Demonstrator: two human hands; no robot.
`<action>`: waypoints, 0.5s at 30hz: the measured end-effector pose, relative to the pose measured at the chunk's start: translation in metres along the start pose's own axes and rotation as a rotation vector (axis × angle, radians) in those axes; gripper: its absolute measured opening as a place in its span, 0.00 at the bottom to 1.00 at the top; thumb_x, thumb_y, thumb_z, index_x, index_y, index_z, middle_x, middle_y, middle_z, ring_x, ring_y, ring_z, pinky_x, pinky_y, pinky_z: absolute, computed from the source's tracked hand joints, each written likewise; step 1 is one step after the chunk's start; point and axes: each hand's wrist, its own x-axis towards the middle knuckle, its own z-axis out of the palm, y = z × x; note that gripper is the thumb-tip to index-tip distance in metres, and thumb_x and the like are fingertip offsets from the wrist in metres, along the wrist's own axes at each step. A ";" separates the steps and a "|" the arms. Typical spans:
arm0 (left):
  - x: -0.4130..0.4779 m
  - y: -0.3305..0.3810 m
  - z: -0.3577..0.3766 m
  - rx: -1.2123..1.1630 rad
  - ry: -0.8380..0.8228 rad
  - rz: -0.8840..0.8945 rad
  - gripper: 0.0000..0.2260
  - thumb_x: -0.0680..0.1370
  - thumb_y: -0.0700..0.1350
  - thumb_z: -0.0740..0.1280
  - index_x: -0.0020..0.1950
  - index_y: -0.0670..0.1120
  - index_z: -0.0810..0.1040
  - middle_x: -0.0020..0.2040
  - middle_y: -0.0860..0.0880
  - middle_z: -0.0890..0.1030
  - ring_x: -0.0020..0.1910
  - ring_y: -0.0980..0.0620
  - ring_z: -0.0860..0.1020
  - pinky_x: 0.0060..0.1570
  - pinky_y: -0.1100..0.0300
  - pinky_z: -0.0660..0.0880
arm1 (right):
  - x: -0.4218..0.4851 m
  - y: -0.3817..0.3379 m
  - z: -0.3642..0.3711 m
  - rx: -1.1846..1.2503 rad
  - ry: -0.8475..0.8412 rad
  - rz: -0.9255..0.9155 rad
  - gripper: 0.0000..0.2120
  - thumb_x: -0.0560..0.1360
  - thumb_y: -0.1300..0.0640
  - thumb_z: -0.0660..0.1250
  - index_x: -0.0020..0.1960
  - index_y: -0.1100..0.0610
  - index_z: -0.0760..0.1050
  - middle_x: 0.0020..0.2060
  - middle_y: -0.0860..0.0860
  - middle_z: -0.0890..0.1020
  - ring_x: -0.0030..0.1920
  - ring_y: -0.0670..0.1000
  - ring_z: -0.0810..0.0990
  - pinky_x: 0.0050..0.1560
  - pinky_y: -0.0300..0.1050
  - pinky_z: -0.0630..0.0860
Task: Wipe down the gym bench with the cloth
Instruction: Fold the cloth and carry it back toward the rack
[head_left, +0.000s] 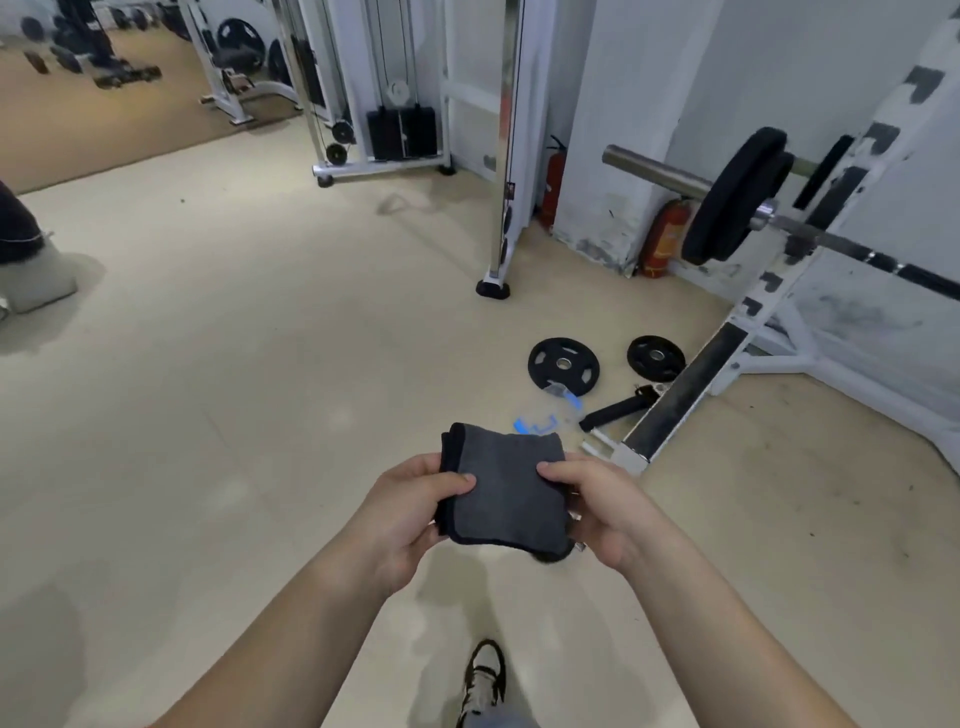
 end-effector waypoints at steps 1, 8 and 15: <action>0.017 0.017 -0.003 0.013 -0.001 0.007 0.10 0.77 0.34 0.70 0.57 0.42 0.83 0.52 0.43 0.88 0.49 0.46 0.86 0.57 0.46 0.82 | 0.020 -0.016 0.009 -0.004 -0.005 0.000 0.10 0.77 0.62 0.69 0.57 0.58 0.83 0.50 0.55 0.88 0.46 0.54 0.84 0.44 0.49 0.80; 0.133 0.123 -0.015 0.095 -0.065 0.024 0.11 0.77 0.36 0.71 0.59 0.44 0.83 0.53 0.45 0.88 0.49 0.47 0.85 0.52 0.50 0.82 | 0.134 -0.102 0.045 -0.004 -0.021 0.005 0.12 0.76 0.60 0.70 0.59 0.56 0.84 0.53 0.54 0.88 0.52 0.55 0.84 0.51 0.52 0.79; 0.277 0.209 0.010 0.304 -0.261 -0.033 0.10 0.78 0.36 0.71 0.58 0.43 0.83 0.51 0.45 0.88 0.48 0.47 0.87 0.54 0.47 0.83 | 0.224 -0.158 0.050 0.170 0.189 -0.052 0.11 0.78 0.61 0.70 0.59 0.57 0.83 0.50 0.53 0.88 0.47 0.52 0.85 0.47 0.48 0.80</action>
